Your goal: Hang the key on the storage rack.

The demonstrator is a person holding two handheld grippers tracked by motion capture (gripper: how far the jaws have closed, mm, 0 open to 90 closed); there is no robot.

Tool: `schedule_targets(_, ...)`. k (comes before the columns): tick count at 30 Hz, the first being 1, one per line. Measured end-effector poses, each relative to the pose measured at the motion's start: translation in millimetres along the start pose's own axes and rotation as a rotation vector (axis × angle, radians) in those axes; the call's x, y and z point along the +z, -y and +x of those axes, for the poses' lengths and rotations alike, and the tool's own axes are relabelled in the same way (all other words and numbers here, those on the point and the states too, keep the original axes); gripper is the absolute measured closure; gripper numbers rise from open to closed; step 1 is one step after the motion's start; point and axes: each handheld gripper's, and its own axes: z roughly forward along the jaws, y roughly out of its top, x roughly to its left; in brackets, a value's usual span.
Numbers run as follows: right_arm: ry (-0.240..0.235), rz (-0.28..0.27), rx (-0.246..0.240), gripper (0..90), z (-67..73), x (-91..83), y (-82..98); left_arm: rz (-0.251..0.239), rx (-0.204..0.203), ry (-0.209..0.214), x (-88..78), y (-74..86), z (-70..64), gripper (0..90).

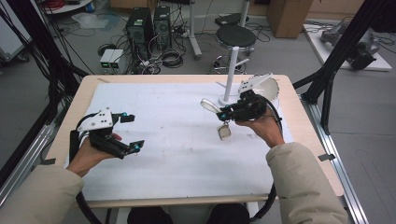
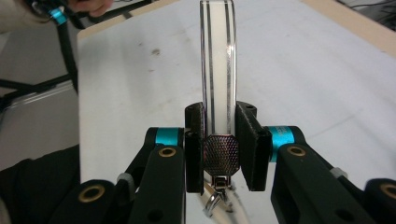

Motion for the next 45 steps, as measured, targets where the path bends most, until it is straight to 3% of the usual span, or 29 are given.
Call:
schedule_targets(4, 0.039, -0.012, 0.03, 74.5, -7.7, -9.5, 0.8, -0.047, 0.024, -0.084, -15.4, 20.6, -4.0, 1.7)
schedule_targets(13, 0.136, -0.019, 0.11, 74.5, -26.6, -22.4, 3.3, -0.163, -0.043, -0.223, -34.1, 68.6, -13.8, 1.7)
schedule_targets(19, 0.167, -0.025, 0.153, 74.5, -40.3, -28.6, 4.0, -0.169, -0.06, -0.25, -32.9, 87.8, -19.2, 1.7)
schedule_targets(23, 0.176, -0.022, 0.192, 74.5, -51.6, -30.0, 5.0, -0.173, -0.06, -0.262, -32.4, 94.7, -20.7, 1.7)
schedule_targets(29, 0.173, -0.054, 0.237, 74.5, -65.8, -31.9, 3.8, -0.232, -0.085, -0.305, -34.4, 101.8, -20.6, 1.7)
schedule_targets(38, 0.18, -0.038, 0.273, 74.5, -82.4, -27.1, 7.2, -0.227, -0.088, -0.327, -33.8, 102.6, -21.1, 1.7)
schedule_targets(45, 0.183, -0.039, 0.304, 74.5, -95.1, -24.8, 12.9, -0.214, -0.059, -0.364, -31.9, 102.0, -25.1, 1.7)
